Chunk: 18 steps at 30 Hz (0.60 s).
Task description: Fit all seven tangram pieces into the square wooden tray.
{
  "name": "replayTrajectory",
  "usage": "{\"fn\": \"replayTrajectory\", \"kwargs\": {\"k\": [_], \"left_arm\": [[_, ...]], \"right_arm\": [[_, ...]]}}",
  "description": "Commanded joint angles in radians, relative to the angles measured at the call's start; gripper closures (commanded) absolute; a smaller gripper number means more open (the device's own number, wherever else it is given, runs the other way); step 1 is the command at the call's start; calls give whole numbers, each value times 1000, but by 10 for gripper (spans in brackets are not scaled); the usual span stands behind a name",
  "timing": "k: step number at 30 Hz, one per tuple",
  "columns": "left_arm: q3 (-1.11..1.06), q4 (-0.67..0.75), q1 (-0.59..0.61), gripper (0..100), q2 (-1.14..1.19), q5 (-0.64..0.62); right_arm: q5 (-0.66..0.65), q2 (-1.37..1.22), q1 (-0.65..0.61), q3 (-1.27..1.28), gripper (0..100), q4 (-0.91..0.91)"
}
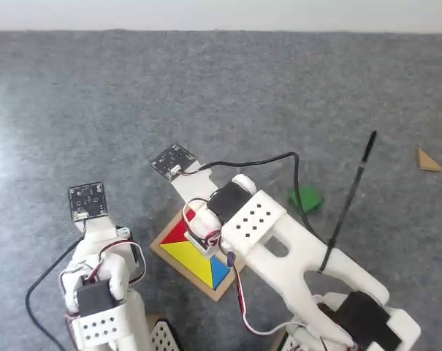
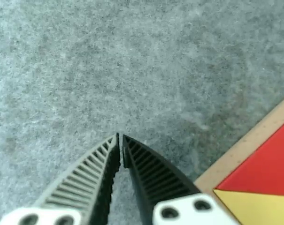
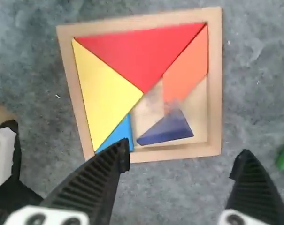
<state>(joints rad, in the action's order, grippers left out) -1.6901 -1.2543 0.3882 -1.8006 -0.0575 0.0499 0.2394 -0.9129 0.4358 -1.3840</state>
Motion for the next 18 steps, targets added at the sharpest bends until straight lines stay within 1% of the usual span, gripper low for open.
{"fn": "replayTrajectory", "kwargs": {"k": [1,5,7,15,18], "left_arm": [[7,-8,3,987,-18,5],[7,-8,3,987,-18,5],[7,-8,3,987,-18,5],[7,-8,3,987,-18,5],[7,-8,3,987,-18,5]], "right_arm": [[9,-71,1,2,712,12],[9,-168,33,-3,800,13],[9,-203,41,-6,828,28],[9,-252,41,-6,846,85],[5,-259,44,-5,905,101]]}}
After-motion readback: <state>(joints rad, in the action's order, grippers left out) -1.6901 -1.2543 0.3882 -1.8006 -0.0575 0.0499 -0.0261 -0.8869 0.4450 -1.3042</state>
